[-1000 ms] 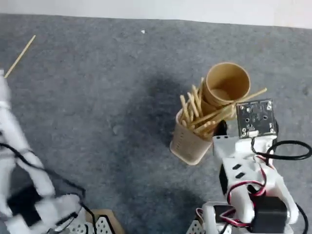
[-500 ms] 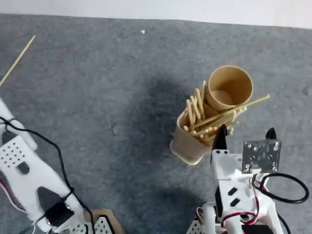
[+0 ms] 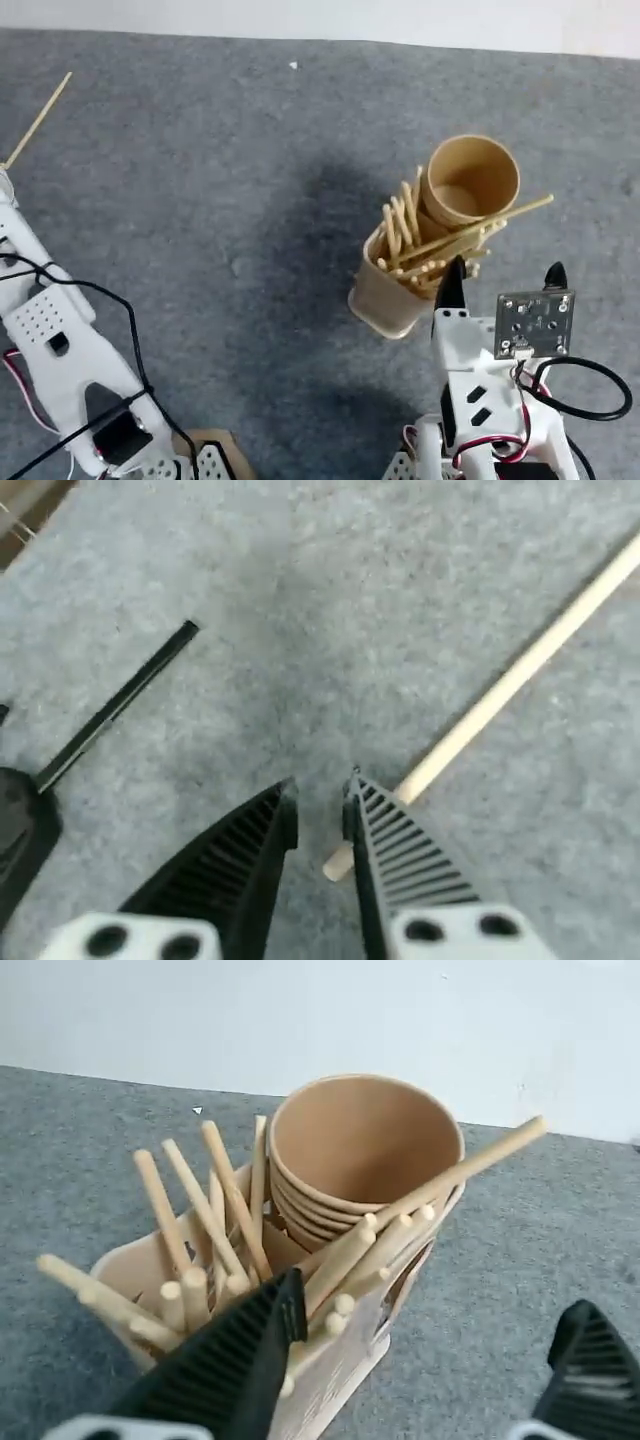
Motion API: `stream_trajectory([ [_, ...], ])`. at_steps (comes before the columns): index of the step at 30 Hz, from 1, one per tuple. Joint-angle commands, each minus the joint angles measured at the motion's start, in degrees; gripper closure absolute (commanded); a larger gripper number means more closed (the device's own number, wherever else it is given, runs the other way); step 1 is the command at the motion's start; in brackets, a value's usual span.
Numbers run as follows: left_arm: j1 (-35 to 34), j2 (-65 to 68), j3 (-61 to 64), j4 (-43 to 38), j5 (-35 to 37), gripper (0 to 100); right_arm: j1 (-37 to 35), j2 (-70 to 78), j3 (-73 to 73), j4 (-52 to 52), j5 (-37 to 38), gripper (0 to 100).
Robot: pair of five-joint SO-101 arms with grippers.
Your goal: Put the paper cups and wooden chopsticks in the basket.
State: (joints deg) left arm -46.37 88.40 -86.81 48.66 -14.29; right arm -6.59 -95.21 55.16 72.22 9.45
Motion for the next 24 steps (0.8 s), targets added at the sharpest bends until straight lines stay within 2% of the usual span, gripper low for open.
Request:
stream_trajectory([
  [1,2.5,-1.0,0.2,9.2,-1.1,88,-0.7,0.4,4.5,0.6,0.7,62.0],
  [8,9.5,-6.2,-5.1,33.8,-3.3,88,-0.7,0.4,4.7,0.5,0.7,62.0],
  [12,12.6,-9.5,-7.5,42.2,-3.3,83,-0.7,0.4,4.7,0.5,0.7,62.0],
  [24,9.5,-12.8,-8.6,31.5,-3.1,83,-0.7,0.5,4.9,0.5,0.7,62.0],
])
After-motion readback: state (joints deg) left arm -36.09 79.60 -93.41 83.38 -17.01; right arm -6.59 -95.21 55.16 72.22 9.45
